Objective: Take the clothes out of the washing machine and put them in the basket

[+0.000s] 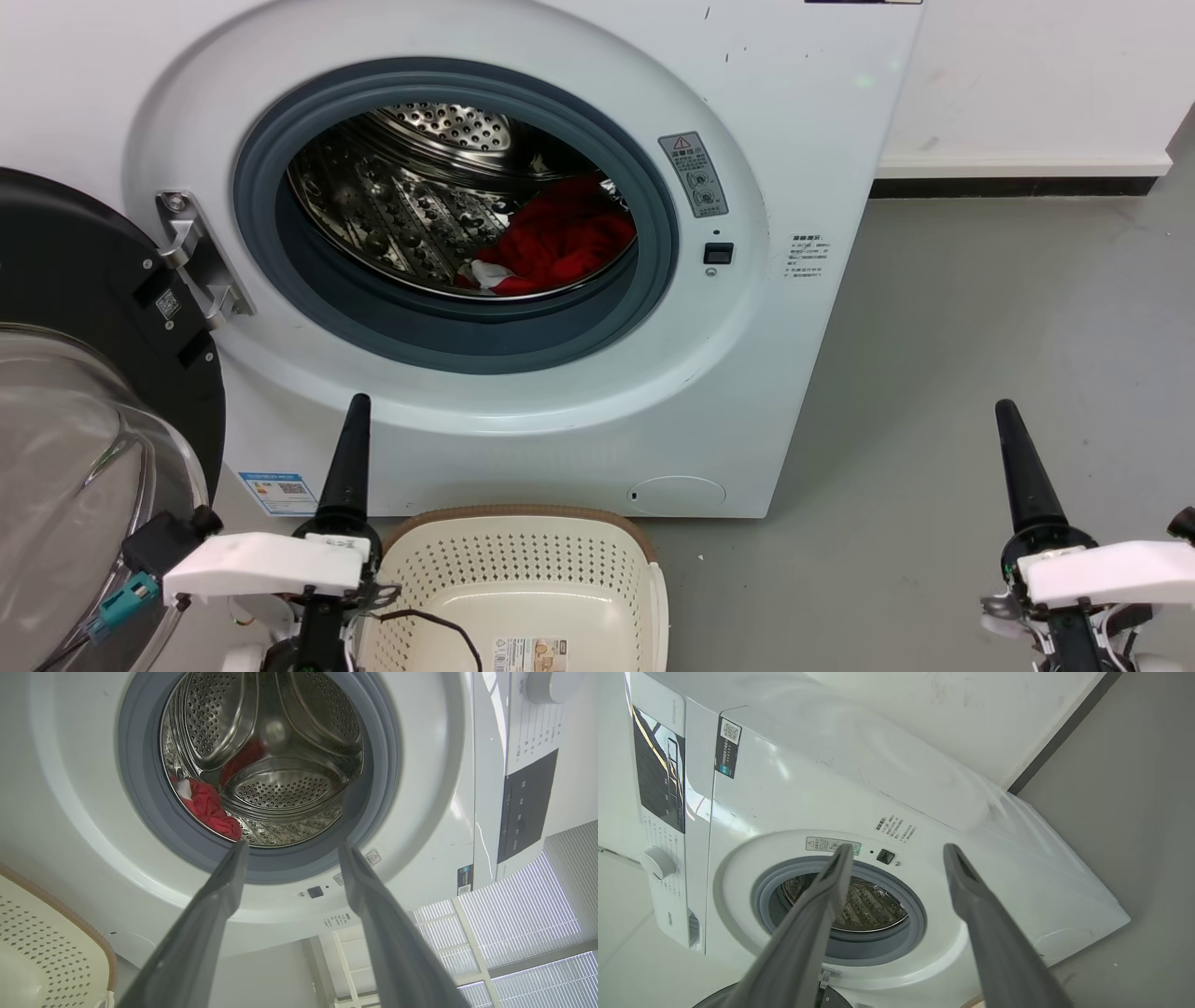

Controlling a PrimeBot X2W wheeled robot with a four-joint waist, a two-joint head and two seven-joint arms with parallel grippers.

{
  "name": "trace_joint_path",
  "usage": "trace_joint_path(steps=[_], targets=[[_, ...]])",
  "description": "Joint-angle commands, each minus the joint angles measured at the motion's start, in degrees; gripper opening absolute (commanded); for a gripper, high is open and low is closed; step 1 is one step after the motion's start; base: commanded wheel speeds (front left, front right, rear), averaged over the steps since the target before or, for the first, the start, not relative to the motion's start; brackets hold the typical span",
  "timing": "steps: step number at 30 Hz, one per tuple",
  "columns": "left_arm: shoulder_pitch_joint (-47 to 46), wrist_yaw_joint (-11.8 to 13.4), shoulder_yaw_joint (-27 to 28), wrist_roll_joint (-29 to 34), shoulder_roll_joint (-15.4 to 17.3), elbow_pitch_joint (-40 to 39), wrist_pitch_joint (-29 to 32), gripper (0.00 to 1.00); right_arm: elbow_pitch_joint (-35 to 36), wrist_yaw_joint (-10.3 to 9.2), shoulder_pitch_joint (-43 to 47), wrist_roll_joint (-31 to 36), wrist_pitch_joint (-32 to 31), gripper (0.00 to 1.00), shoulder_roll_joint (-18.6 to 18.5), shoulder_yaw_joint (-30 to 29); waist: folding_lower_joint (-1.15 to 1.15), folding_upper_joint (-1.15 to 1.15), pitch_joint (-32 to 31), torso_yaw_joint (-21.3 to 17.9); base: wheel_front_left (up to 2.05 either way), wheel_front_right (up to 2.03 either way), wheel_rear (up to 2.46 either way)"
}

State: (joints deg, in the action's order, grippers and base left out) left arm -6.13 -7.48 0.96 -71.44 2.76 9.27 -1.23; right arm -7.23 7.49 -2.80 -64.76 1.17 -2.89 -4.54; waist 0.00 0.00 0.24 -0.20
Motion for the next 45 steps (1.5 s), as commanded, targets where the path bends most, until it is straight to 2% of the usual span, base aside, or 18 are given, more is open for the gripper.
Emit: trace_joint_path(steps=[1,24,38,45], targets=[[-1.5,0.0,-0.4,2.3,0.2,-1.3,-0.5,1.0,1.4,0.01,0.0,2.4,0.5,1.0,-0.1,0.2,0.0,0.0,0.0,0.0,0.0,0.0,0.0],[-1.7,0.0,-2.4,30.0,0.9,-0.4,-5.0,1.0,4.0,0.01,2.6,30.6,4.0,1.0,0.0,0.9,0.0,0.0,-0.3,0.0,0.0,0.0,0.0],[-2.0,1.3,-3.5,42.6,1.6,0.9,-7.3,1.0,5.4,0.01,3.7,42.0,4.3,1.0,0.0,1.6,0.0,0.0,-0.2,0.0,0.0,0.0,0.0],[-2.3,1.8,-4.0,46.3,1.8,2.2,-8.2,1.0,5.9,0.01,4.0,46.1,4.5,1.0,0.0,1.6,0.0,0.0,-0.1,-0.1,0.0,0.0,0.0]])
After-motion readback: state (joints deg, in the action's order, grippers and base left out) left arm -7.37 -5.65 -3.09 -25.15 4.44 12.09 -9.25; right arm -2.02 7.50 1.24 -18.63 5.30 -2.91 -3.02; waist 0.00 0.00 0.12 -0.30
